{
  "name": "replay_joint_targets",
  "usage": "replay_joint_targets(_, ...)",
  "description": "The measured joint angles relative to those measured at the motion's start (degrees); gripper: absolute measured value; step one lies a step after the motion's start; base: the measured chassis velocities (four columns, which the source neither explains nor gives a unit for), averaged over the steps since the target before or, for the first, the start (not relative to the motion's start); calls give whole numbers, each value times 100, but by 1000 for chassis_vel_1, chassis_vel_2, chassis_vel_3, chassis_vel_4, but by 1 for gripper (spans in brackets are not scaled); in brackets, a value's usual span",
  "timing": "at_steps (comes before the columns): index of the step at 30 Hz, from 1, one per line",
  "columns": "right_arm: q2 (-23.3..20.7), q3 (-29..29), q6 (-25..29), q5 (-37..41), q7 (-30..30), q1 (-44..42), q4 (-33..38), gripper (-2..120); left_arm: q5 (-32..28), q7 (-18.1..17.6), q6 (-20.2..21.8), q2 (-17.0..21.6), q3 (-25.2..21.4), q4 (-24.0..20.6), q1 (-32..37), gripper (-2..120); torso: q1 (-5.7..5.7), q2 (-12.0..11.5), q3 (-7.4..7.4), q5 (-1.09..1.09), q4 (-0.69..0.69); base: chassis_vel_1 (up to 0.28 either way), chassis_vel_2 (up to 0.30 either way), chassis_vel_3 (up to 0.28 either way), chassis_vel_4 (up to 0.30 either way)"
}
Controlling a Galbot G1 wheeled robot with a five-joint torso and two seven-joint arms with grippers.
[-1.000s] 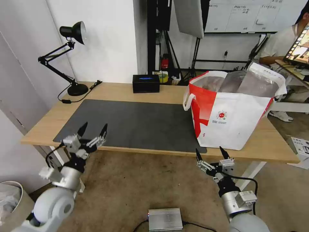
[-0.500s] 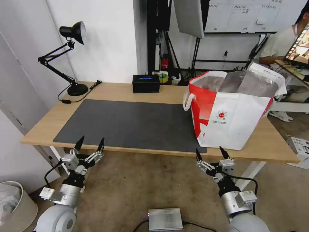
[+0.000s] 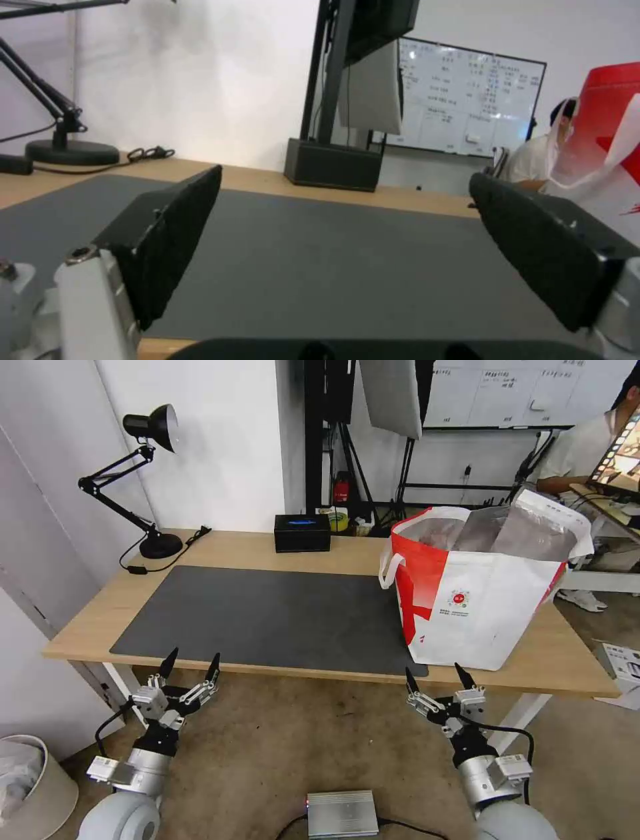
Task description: Pick up the trash from the table and place it into the takeout bag.
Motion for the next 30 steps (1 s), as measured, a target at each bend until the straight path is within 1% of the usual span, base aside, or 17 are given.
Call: replay_joint_targets(30, 0, 0, 0, 0, 0, 0, 0, 100, 2, -16, 30, -27, 12, -19, 13, 100, 1, 0, 0, 0, 0, 0, 0, 0, 0)
